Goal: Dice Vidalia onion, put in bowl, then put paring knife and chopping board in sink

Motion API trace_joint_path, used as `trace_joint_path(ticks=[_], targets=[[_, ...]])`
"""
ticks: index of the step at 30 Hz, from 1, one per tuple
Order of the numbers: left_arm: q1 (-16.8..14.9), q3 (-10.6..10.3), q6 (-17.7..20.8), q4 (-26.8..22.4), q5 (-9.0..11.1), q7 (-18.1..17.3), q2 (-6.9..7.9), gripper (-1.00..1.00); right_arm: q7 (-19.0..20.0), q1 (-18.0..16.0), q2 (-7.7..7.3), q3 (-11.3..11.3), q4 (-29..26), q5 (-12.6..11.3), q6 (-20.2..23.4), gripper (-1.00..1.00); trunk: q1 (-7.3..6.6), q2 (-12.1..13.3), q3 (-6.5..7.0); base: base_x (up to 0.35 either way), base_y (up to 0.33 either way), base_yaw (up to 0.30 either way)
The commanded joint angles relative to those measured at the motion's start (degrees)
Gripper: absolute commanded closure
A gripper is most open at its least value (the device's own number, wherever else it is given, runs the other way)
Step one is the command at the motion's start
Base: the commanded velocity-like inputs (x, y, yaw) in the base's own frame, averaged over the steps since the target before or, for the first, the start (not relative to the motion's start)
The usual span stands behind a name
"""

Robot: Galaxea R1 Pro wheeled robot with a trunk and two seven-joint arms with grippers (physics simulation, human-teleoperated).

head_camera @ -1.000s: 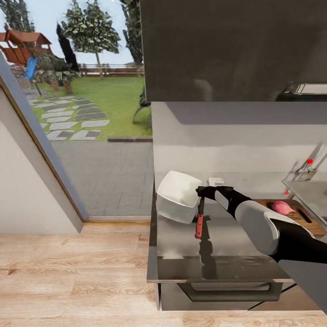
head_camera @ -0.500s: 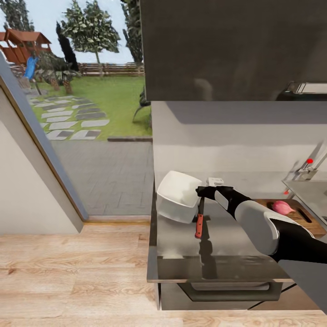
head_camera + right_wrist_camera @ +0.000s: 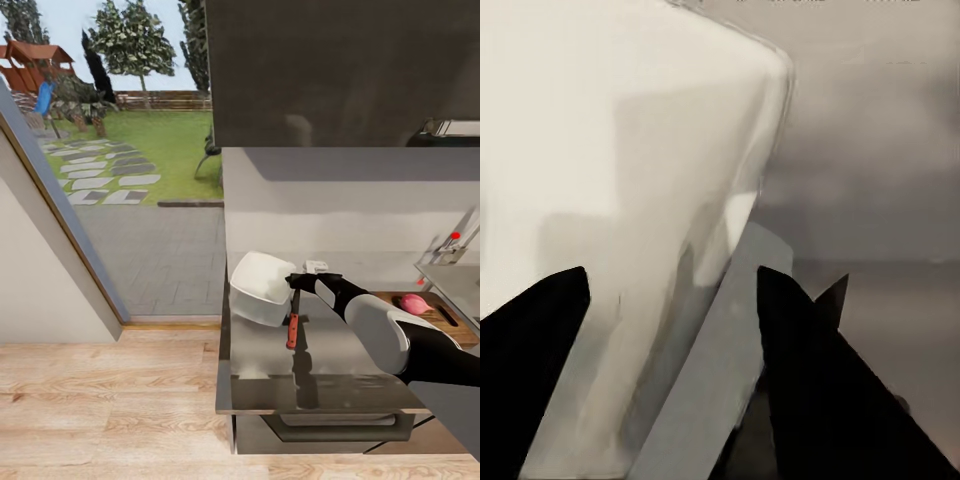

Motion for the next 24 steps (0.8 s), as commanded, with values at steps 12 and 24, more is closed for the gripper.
trace_joint_path(ticks=[12, 24], targets=[[-0.04, -0.49, -0.22, 0.04, 0.54, 0.19, 0.02, -1.00, 0.18, -0.04, 0.09, -0.49, -0.17, 0.56, 0.37, -1.00, 0.03, -0.10, -0.10, 0.000, 0.000, 0.000], [-0.04, -0.49, -0.22, 0.04, 0.56, 0.19, 0.02, -1.00, 0.18, -0.03, 0.10, -0.49, -0.13, 0.55, 0.37, -1.00, 0.03, -0.10, -0.10, 0.000, 0.000, 0.000]])
